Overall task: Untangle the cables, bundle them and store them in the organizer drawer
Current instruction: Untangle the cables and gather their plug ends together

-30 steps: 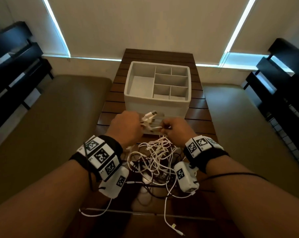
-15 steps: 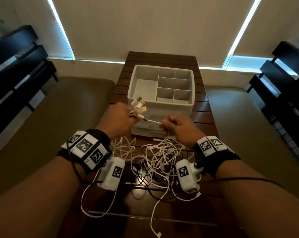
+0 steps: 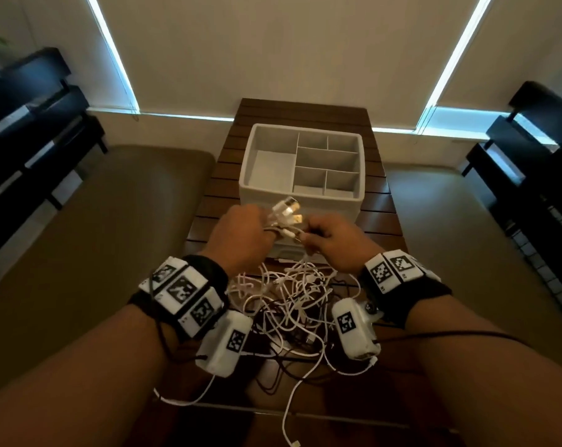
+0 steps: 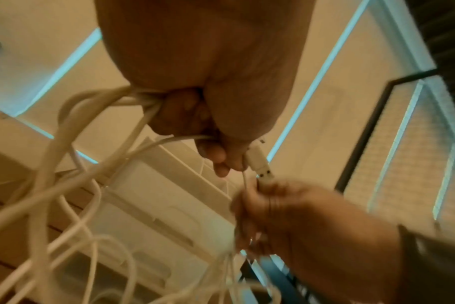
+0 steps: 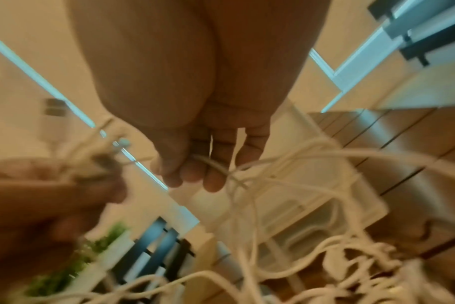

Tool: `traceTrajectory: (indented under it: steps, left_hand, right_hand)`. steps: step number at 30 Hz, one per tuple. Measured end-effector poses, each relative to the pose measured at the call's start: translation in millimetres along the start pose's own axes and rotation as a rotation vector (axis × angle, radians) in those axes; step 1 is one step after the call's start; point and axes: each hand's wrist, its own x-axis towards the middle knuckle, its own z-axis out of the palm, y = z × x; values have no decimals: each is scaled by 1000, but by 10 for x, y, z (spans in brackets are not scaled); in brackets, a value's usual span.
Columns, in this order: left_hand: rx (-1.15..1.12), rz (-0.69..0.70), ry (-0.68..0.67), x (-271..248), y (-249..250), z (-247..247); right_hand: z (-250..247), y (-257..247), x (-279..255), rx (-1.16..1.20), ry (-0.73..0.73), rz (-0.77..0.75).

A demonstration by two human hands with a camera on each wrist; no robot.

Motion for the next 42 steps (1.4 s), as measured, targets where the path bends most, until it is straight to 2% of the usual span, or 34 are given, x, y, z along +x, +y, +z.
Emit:
traceTrajectory:
  steps: [3,5,7,9,11,14,16,18,21,27,30,31,32,34,36,38,39,40,42]
  left_hand:
    - [-219,-93,-29,41,-107,-149]
    - [-245,-139,-62,47,-139,-267]
    - [-165,-165,-86,58,-200,-339]
    - [-46,-182,-89,64,-276,-389]
    - [14,-188,-65,55,-322,-437]
    - [-66,-188,10,46,-340,-544]
    - [-140,-209,60,60,-372,-611]
    - [-209,-231,141,82,-435,-668]
    - [-330,-248,207,77,-534,-749]
    - [-305,-159,136,-24,-568,-794]
    - [-273,-105,2,-71,-435,-721]
    - [-251,-122,-74,-90,-400,-695]
    - [-225,-155,-164,-112,-392,-662]
    - [-151,-209,-365,-164,-425,-585]
    - [-142,-238,-496,-219,-493,-463]
    - [-214,-281,-524,-235,-560,-314]
    - [-271,-309,-507,-228,-589,-234]
    - [-322,-336,-488,-216,-601,-154]
    - [-385,-378,-477,-178,-598,-10]
  right_hand:
    - [-45,261,-59,-134,-94,148]
    - [-48,411,-90,-132,-55,215]
    - [-59,474,-105,-30,33,229]
    - [-80,464,-107,7,125,198]
    - [-101,434,-90,-83,242,122]
    - [-125,341,-62,-245,400,27]
    - [-145,262,-82,-113,419,30]
    - [-137,202,-156,60,341,26]
    - [-82,207,-303,75,206,-27]
    - [419,189,-504,-262,-324,-159]
    - [774,96,-584,-328,-676,-166]
    - [814,90,-588,-319,-729,-130]
    - [790,90,-589,-292,-711,-92]
    - [606,147,-527,-194,-505,-18]
    - [352,262,-435,-23,-140,50]
    - [99,442,-322,74,228,174]
    - [1,553,-254,19,340,247]
    - [-80,675,-193,-85,371,326]
    - [-120,900,-88,-263,258,480]
